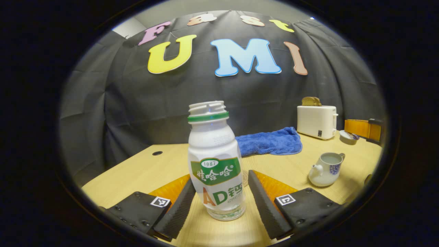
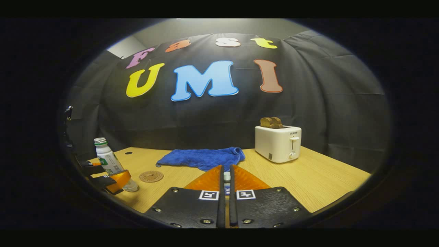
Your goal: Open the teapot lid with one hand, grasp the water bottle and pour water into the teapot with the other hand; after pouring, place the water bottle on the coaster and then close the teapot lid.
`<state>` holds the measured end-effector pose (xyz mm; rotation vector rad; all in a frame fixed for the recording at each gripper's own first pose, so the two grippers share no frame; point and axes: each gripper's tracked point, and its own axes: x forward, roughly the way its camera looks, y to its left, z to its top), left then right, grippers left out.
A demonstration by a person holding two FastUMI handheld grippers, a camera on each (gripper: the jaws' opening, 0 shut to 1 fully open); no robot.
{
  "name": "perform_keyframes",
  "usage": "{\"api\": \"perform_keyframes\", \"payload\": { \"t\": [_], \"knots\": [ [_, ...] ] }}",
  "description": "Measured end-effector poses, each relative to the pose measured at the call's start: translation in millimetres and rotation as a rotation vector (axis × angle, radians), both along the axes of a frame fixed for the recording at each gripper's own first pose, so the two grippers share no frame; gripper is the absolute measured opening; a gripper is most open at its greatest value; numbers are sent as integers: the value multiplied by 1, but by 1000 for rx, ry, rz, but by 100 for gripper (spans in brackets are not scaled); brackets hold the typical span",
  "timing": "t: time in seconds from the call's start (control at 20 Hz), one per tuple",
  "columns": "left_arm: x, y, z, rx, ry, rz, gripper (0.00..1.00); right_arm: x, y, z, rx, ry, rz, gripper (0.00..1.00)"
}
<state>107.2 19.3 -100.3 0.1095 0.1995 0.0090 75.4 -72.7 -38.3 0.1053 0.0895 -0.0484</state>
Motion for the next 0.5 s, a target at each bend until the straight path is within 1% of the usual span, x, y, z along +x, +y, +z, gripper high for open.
{"api": "perform_keyframes", "payload": {
  "t": [0.05, 0.2, 0.25, 0.35, 0.5],
  "knots": [
    [1, 0, 1, 3, 1, -3, 100, -1, -2, 0, 3, 2, -2, 5],
    [3, -5, 2, -5, 2, -28, 80, -4, -9, -1, 11, 6, -10, 5],
    [4, -7, 3, 7, 4, -37, 89, -5, -12, -2, 13, 7, -14, 5],
    [6, -8, 8, 66, -2, -45, 89, -7, -20, -4, 17, 10, -22, 5],
    [10, -7, 24, 200, -32, -51, 87, -8, -28, -9, 23, 18, -28, 5]
  ]
}}
